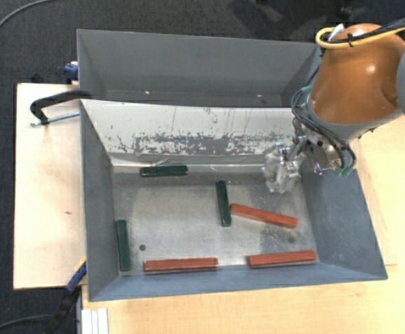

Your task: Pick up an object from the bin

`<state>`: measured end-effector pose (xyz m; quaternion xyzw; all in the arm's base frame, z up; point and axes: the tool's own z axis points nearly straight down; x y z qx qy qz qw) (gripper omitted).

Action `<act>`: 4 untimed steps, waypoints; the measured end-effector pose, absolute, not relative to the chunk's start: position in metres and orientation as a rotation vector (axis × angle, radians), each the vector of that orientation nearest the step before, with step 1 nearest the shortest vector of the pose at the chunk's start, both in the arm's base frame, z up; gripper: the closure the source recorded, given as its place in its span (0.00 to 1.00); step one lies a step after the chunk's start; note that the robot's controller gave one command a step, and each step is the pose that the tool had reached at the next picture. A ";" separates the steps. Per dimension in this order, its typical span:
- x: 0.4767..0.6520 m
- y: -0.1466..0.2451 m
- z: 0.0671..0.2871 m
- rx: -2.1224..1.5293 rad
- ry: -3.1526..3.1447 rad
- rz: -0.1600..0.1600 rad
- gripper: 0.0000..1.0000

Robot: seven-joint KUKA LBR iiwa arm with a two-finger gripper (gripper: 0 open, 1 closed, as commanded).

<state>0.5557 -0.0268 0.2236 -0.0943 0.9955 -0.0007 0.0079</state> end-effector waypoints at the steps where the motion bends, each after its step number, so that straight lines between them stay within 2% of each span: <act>1: 0.554 -0.027 0.218 -0.295 3.122 0.001 0.00; 2: 0.512 -0.053 0.097 -0.230 3.141 0.003 0.00; 3: 0.541 -0.066 0.069 -0.214 3.128 0.000 0.00; 4: 0.540 -0.065 0.071 -0.215 3.129 0.001 1.00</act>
Offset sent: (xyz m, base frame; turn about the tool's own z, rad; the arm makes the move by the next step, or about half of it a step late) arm 0.0000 0.0000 0.0000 0.0000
